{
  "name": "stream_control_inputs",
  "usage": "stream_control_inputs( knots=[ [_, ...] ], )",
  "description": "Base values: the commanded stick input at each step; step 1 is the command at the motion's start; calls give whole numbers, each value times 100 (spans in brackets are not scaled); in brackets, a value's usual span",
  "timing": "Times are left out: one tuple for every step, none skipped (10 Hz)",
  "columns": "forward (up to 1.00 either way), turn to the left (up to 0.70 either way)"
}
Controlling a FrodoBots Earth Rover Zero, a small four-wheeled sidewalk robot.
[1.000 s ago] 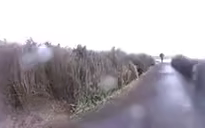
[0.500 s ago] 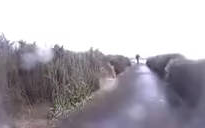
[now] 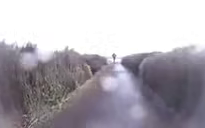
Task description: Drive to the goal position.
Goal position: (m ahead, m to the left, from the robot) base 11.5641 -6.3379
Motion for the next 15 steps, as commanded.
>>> stream_control_inputs(
  knots=[
    [0, 0],
    [0, 0],
    [0, 0],
    [0, 0],
    [70, 0],
    [70, 0],
    [70, 0],
    [70, 0],
    [70, 0],
    [0, -15],
    [0, -62],
    [0, -70],
    [0, -70],
    [0, -70],
    [0, -70]
  ],
)
